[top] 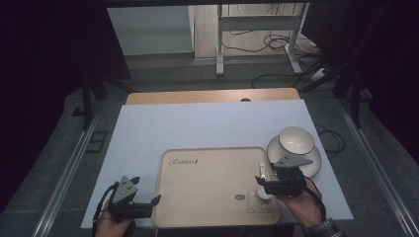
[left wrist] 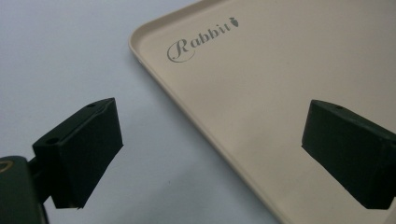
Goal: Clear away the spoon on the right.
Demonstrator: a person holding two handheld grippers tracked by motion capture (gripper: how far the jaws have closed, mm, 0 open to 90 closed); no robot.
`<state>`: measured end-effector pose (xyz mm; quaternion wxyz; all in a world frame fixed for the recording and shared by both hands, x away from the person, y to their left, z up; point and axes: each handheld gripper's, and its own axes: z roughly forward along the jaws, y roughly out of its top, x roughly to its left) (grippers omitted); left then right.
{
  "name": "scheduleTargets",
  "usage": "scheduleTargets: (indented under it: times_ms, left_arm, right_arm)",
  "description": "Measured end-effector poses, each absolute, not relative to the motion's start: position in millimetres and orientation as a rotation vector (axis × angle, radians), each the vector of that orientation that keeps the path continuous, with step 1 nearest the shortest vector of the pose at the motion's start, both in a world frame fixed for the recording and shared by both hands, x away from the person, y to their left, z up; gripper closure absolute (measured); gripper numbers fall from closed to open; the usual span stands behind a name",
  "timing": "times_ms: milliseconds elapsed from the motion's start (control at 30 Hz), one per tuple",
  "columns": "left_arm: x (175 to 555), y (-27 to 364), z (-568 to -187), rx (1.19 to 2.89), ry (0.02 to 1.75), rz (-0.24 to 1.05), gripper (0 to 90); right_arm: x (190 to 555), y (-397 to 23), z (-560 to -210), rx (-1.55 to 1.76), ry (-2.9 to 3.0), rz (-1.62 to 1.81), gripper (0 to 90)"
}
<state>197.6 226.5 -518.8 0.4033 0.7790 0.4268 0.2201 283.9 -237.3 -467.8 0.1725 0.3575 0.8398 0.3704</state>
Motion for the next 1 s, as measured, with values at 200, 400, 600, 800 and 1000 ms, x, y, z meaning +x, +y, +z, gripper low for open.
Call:
scheduleTargets:
  times_ms: [200, 400, 600, 800, 1000]
  left_arm:
    - [197.5, 226.6, -518.8, 1.969, 1.076, 0.556, 4.8]
    - [197.7, 226.8, -518.8, 1.968, 1.077, 0.555, 4.8]
    - [197.8, 227.1, -518.9, 1.965, 1.079, 0.553, 4.8]
    - [197.9, 227.2, -519.0, 1.964, 1.080, 0.552, 4.8]
    - [198.1, 227.5, -519.0, 1.961, 1.083, 0.550, 4.8]
  right_arm:
    - [279.7, -242.9, -465.1, 1.031, 2.360, 1.064, 27.6]
    - [275.9, -246.7, -463.0, 1.029, 2.341, 1.070, 23.6]
    - [271.8, -250.7, -461.3, 1.030, 2.333, 1.076, 19.7]
    - [266.3, -256.2, -458.1, 1.027, 2.315, 1.087, 16.0]
    - [261.9, -261.0, -456.3, 1.030, 2.303, 1.093, 13.7]
